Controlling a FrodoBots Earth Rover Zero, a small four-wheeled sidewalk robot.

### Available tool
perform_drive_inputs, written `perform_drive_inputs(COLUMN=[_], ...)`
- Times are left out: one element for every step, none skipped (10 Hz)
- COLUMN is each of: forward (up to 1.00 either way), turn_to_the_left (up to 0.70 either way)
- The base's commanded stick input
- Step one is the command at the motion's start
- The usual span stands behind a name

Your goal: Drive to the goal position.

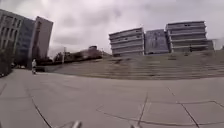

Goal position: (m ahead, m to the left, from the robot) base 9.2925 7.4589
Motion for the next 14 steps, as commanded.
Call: perform_drive_inputs(forward=[0.70, 0.70, 0.70, 0.70, 0.70, 0.70, 0.70, 0.70, 0.70, 0.70, 0.70, 0.70, 0.70, 0.70], turn_to_the_left=[0.35, 0.35, 0.35, 0.35, 0.11, 0.00, 0.00, 0.00, 0.00, 0.00, 0.00, 0.00, 0.00, 0.00])
